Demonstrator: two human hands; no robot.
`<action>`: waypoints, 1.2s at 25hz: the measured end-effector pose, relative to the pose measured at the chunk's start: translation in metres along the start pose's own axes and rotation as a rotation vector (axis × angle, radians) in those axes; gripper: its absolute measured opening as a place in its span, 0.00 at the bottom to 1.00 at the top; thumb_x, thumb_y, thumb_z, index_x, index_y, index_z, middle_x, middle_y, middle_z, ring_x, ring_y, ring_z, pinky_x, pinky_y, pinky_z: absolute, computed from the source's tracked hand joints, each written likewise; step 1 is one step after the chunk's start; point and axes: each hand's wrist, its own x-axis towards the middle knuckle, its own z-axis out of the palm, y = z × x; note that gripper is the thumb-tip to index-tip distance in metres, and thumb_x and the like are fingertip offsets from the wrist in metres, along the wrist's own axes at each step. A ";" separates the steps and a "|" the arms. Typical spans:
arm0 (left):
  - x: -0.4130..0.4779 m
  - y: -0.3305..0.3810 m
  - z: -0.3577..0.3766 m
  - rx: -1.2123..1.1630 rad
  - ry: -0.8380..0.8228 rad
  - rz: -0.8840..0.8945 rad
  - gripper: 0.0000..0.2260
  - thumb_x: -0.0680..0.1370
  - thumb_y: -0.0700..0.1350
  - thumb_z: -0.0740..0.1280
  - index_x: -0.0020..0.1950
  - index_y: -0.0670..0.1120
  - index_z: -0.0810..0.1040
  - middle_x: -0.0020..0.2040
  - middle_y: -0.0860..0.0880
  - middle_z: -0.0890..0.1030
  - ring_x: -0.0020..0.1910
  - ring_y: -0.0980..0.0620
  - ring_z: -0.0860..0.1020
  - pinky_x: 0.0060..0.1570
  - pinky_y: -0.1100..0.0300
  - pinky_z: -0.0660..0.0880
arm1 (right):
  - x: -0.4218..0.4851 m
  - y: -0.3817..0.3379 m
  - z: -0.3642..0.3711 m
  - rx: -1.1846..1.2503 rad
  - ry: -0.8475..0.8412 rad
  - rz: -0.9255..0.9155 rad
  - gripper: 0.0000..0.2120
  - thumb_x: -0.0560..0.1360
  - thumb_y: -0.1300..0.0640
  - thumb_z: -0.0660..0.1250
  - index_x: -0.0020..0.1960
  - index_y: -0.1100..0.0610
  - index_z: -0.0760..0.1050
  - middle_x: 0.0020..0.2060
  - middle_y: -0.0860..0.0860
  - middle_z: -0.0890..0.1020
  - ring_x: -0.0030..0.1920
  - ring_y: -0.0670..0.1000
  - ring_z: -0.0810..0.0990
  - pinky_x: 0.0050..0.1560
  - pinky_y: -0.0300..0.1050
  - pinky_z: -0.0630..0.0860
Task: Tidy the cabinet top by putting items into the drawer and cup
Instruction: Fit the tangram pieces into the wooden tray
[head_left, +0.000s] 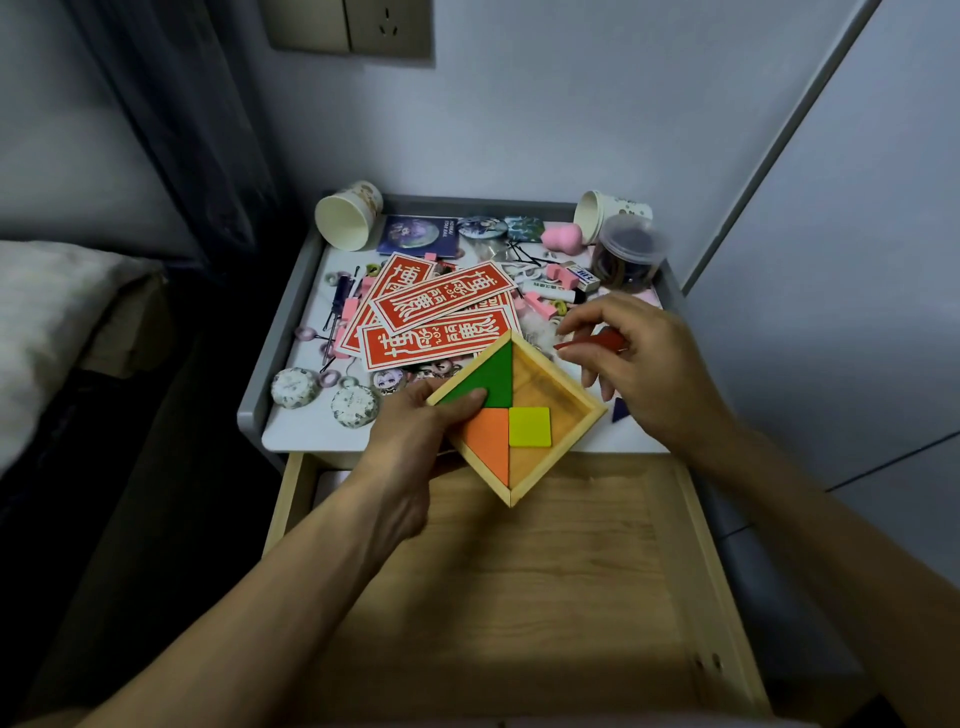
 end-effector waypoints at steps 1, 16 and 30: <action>-0.001 0.001 0.000 0.002 0.003 0.008 0.11 0.77 0.42 0.70 0.58 0.45 0.78 0.48 0.46 0.85 0.43 0.49 0.83 0.38 0.57 0.77 | 0.000 -0.001 0.000 0.021 -0.012 0.039 0.09 0.75 0.66 0.69 0.54 0.59 0.77 0.44 0.52 0.79 0.33 0.48 0.79 0.31 0.41 0.77; -0.001 0.002 0.003 -0.064 0.037 0.049 0.13 0.77 0.38 0.68 0.61 0.40 0.75 0.55 0.40 0.83 0.55 0.40 0.82 0.54 0.43 0.79 | -0.008 -0.006 -0.002 -0.022 -0.192 0.227 0.11 0.69 0.57 0.76 0.51 0.52 0.81 0.36 0.49 0.80 0.31 0.42 0.74 0.30 0.29 0.70; -0.005 0.003 0.005 -0.048 0.119 0.071 0.29 0.64 0.30 0.77 0.61 0.42 0.72 0.54 0.43 0.82 0.51 0.42 0.82 0.52 0.42 0.80 | -0.012 -0.006 0.020 0.193 -0.339 0.543 0.10 0.76 0.52 0.69 0.50 0.59 0.80 0.31 0.46 0.80 0.28 0.43 0.75 0.28 0.33 0.69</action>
